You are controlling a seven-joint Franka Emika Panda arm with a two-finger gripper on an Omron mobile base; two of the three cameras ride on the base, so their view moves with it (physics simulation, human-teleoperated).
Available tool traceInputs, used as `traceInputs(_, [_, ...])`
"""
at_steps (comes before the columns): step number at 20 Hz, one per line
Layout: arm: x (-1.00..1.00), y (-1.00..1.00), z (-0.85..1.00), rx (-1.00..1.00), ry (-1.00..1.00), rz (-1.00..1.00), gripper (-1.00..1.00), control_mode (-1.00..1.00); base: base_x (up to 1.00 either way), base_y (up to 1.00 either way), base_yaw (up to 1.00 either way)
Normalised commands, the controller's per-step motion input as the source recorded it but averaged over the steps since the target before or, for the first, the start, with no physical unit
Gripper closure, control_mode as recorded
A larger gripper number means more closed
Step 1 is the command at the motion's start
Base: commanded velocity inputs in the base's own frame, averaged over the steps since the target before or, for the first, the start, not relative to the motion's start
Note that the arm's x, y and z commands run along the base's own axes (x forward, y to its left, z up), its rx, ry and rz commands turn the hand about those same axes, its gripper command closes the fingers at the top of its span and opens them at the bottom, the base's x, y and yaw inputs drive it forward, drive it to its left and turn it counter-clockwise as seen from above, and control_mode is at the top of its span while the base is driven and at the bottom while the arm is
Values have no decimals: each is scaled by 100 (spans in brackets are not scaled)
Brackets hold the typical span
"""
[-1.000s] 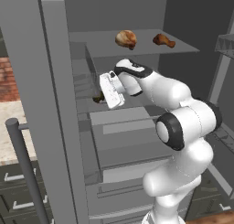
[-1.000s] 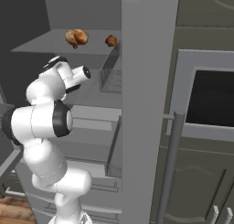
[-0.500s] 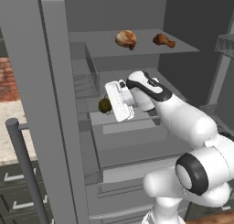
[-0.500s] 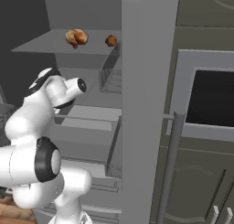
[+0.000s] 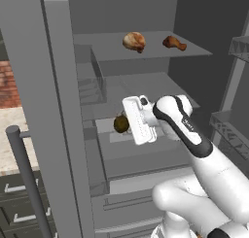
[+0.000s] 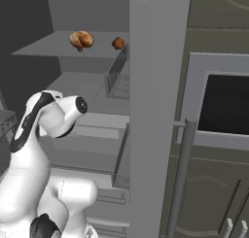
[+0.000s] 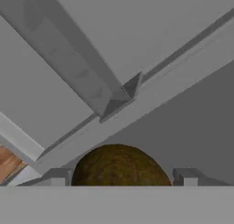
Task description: Gather the avocado and squash from the fridge and place them on a tray on the dining counter. Then gather the chicken drumsticks from the fridge and place them on the other tray.
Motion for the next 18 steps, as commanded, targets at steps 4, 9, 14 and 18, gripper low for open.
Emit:
traceInputs(4, [-92,-16,17,0,3,0,100,-100,0,0,0])
traceInputs(9, [-96,-15,15,0,7,-4,100,-100,0,0,0])
traceInputs(14, [-95,-22,22,-2,5,-7,100,-100,0,0,0])
traceInputs(18, [-74,-16,8,0,0,-7,100,-100,0,0,0])
